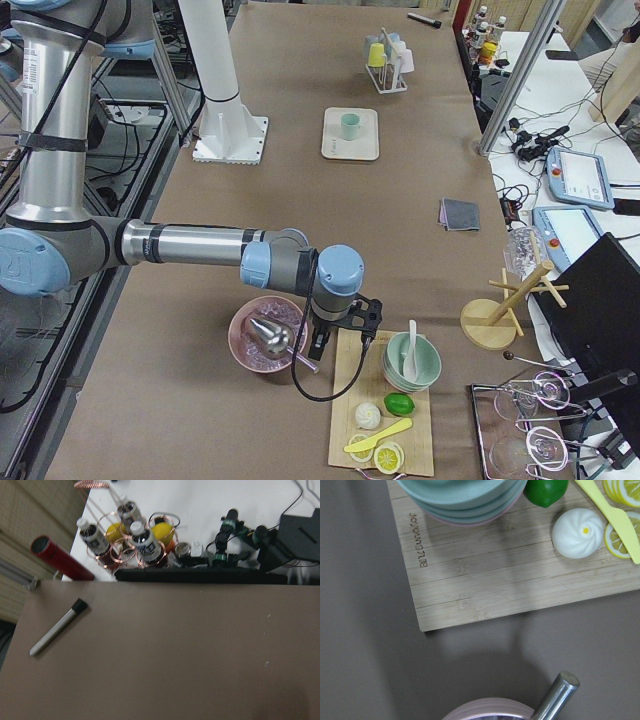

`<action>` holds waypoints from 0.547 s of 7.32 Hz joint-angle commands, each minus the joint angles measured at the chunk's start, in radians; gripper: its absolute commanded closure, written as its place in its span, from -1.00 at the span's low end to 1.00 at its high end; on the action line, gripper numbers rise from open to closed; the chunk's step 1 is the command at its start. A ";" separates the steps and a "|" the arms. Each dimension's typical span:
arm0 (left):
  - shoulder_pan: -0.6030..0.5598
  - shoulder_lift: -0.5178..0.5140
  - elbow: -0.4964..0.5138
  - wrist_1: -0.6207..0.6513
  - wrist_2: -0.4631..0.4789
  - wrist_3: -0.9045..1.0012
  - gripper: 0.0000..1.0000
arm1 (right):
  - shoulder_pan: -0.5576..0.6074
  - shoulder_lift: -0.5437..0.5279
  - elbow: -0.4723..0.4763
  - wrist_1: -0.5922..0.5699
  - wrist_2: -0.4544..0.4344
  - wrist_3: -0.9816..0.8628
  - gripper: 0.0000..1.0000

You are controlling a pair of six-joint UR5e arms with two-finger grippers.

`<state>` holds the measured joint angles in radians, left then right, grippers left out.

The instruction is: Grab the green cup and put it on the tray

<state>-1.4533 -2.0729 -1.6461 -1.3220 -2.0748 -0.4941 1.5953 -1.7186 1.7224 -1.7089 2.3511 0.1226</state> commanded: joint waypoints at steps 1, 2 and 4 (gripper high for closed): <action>-0.045 0.202 0.015 -0.020 -0.291 0.203 -0.98 | 0.000 0.001 0.003 0.000 0.001 0.003 -1.00; -0.045 0.267 0.019 -0.046 -0.332 0.215 -0.98 | 0.000 0.001 0.003 0.000 -0.001 0.005 -1.00; -0.045 0.353 0.067 -0.098 -0.335 0.265 -0.98 | 0.000 0.001 0.003 0.000 -0.001 0.005 -1.00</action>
<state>-1.4980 -1.7778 -1.6077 -1.3784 -2.3966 -0.2691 1.5953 -1.7180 1.7256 -1.7088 2.3502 0.1271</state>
